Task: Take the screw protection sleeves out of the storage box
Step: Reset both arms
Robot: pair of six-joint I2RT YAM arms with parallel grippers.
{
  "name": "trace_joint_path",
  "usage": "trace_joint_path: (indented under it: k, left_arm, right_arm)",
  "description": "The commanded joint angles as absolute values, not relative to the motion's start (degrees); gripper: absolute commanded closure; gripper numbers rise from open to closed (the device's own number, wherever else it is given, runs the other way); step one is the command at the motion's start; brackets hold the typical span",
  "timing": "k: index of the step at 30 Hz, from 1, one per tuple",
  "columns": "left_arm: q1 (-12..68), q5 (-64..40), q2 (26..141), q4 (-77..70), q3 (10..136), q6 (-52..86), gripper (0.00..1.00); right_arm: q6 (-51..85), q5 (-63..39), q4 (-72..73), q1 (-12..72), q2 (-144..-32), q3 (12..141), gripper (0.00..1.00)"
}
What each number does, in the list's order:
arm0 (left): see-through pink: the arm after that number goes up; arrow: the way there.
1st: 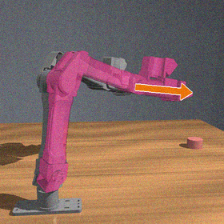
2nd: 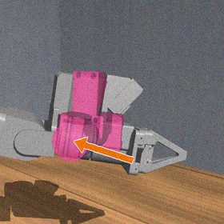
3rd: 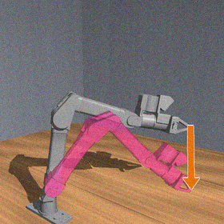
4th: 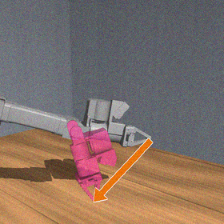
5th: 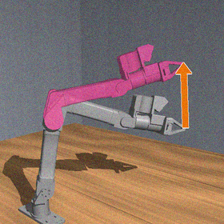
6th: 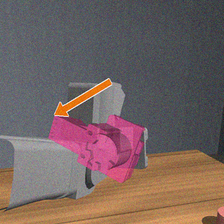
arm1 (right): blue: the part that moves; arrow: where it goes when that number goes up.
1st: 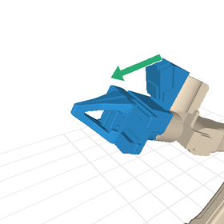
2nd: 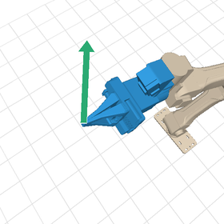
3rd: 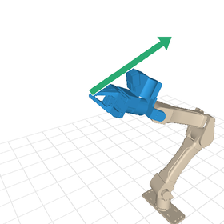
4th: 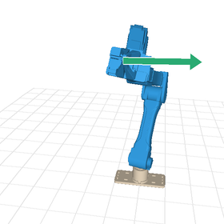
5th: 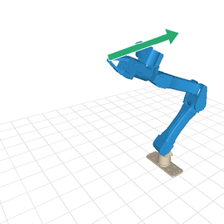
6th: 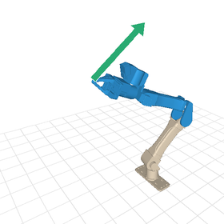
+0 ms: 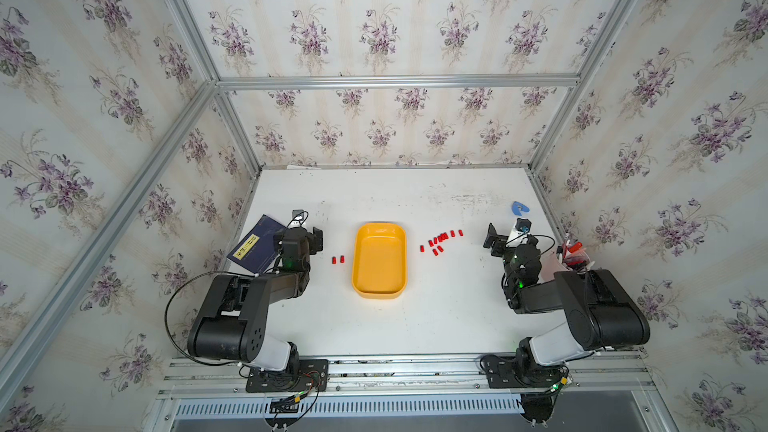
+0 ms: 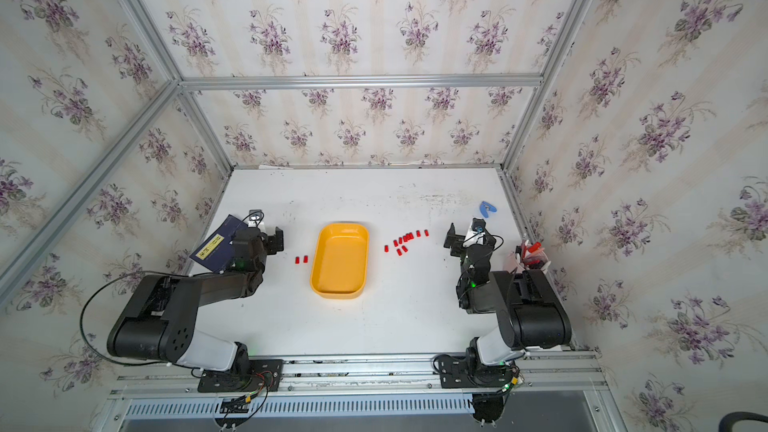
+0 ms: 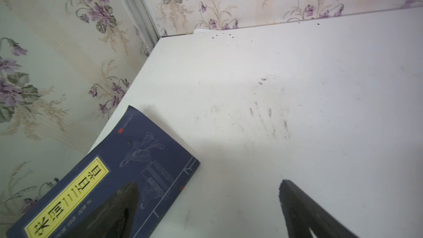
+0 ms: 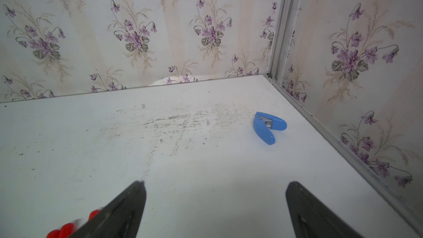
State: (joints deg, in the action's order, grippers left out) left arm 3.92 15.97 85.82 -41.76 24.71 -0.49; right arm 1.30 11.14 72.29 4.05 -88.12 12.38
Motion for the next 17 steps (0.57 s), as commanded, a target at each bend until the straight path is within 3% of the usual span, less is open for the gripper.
trace_joint_path:
  k: [1, 17]
  left_arm:
    - [3.6, 14.4, 85.5, -41.2, 25.0, 0.2, 0.00]
    - [3.6, 14.4, 85.5, -41.3, 25.0, 0.3, 0.00]
  right_arm:
    - [1.7, 11.1, 72.4, 4.0, -87.5, 12.6, 0.00]
    - [1.8, 11.1, 72.9, 4.0, -87.7, 12.5, 0.00]
